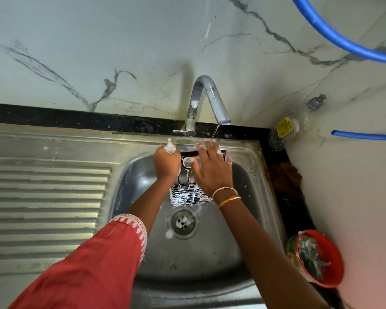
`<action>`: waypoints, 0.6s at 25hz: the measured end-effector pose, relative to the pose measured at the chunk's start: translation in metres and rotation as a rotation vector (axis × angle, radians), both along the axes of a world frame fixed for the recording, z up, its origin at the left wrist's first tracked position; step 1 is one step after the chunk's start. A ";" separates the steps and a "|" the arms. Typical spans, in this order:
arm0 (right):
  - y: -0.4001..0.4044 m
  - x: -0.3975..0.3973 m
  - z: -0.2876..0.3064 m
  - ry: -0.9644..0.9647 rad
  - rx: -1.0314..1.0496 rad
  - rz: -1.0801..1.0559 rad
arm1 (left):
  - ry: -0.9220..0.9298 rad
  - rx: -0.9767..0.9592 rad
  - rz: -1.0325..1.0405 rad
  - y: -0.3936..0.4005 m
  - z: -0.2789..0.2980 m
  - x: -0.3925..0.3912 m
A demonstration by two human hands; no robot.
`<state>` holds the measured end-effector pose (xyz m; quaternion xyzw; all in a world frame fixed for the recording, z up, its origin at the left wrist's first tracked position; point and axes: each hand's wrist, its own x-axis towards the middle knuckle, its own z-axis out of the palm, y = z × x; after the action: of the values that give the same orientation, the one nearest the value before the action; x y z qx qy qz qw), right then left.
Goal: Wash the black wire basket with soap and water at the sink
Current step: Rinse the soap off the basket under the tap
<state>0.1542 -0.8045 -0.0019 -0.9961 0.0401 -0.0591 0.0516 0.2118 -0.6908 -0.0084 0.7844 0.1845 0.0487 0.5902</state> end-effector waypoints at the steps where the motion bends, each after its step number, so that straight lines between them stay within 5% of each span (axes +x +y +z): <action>1: -0.014 -0.003 -0.003 -0.002 0.046 -0.057 | 0.009 0.002 0.001 0.001 0.000 0.002; 4: -0.019 -0.011 -0.003 -0.024 0.122 -0.294 | 0.011 0.017 0.037 -0.003 0.001 0.004; 9: 0.016 -0.027 -0.004 -0.051 -0.040 0.185 | 0.008 0.042 0.022 -0.003 0.001 0.010; 13: -0.020 -0.029 -0.005 -0.020 0.017 -0.167 | 0.070 0.023 0.024 -0.004 0.003 0.015; 15: -0.004 -0.027 -0.004 -0.025 0.032 -0.171 | 0.091 0.048 0.021 -0.006 0.003 0.016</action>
<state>0.1268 -0.8081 -0.0063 -0.9873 0.1254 -0.0753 0.0627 0.2281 -0.6969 -0.0058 0.7976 0.2180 0.0234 0.5619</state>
